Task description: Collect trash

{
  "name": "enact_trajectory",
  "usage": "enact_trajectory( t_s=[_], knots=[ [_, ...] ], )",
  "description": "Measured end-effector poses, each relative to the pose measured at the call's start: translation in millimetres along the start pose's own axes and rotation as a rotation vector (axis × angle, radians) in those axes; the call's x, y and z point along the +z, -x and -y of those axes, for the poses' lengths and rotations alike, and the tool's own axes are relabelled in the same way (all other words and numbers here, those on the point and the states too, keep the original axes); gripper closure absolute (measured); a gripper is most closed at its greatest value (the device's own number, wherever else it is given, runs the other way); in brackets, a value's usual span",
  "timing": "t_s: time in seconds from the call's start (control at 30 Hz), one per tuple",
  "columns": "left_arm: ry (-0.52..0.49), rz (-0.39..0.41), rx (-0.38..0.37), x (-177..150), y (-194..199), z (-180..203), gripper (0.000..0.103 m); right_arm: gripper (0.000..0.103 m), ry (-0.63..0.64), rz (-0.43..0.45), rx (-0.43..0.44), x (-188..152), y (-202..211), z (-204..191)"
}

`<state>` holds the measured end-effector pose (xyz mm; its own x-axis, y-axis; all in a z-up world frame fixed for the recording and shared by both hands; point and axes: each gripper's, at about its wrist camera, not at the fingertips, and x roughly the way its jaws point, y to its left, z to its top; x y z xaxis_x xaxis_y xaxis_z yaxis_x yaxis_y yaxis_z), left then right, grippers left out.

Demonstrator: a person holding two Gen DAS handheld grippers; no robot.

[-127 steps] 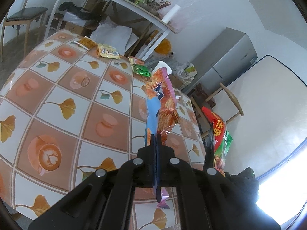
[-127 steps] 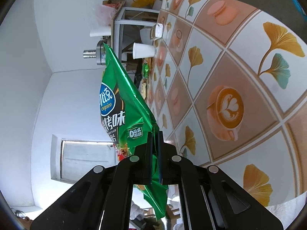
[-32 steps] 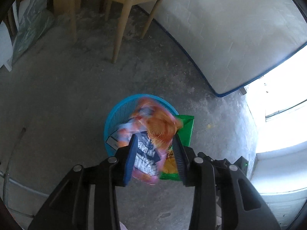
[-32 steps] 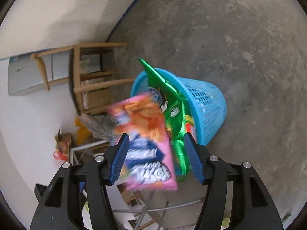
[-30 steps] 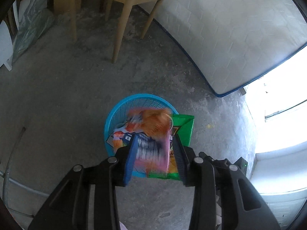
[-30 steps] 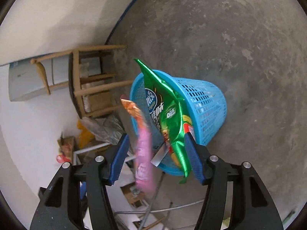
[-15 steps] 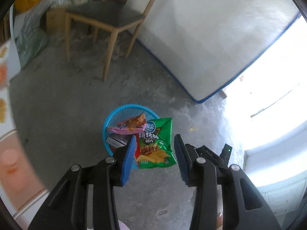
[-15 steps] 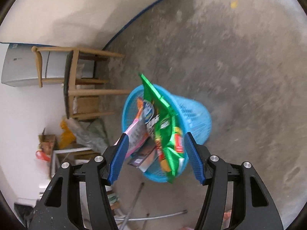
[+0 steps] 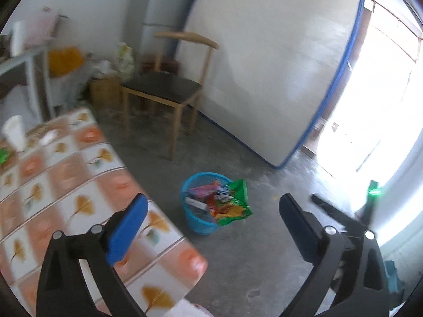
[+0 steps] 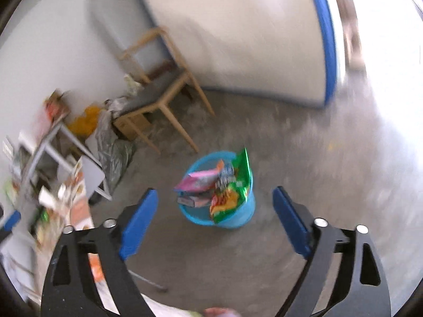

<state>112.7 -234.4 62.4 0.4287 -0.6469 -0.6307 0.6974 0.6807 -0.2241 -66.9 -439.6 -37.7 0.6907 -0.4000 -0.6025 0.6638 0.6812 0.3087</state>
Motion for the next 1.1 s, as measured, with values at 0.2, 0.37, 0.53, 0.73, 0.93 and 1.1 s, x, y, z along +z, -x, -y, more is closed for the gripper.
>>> enact_trajectory(
  t_s=[0.2, 0.37, 0.53, 0.73, 0.93, 1.1],
  knots=[
    [-0.002, 0.113, 0.179, -30, 57, -1, 0.006, 0.007, 0.260, 0.197, 0.004, -4, 76, -67],
    [0.082, 0.138, 0.296, -73, 73, -9, 0.006, 0.007, 0.331, 0.111, 0.083, -44, 78, -109],
    [0.126, 0.046, 0.392, -108, 72, -24, 0.006, 0.007, 0.415, -0.066, 0.113, -95, 62, -149],
    [0.208, -0.052, 0.501, -138, 72, -52, 0.006, 0.007, 0.513, -0.105, -0.020, -116, 54, -183],
    [0.292, -0.060, 0.599, -150, 81, -78, 0.006, 0.007, 0.532, -0.114, -0.078, -119, 53, -186],
    [0.291, -0.046, 0.640, -149, 88, -83, 0.006, 0.007, 0.529, -0.122, -0.094, -119, 45, -189]
  ],
)
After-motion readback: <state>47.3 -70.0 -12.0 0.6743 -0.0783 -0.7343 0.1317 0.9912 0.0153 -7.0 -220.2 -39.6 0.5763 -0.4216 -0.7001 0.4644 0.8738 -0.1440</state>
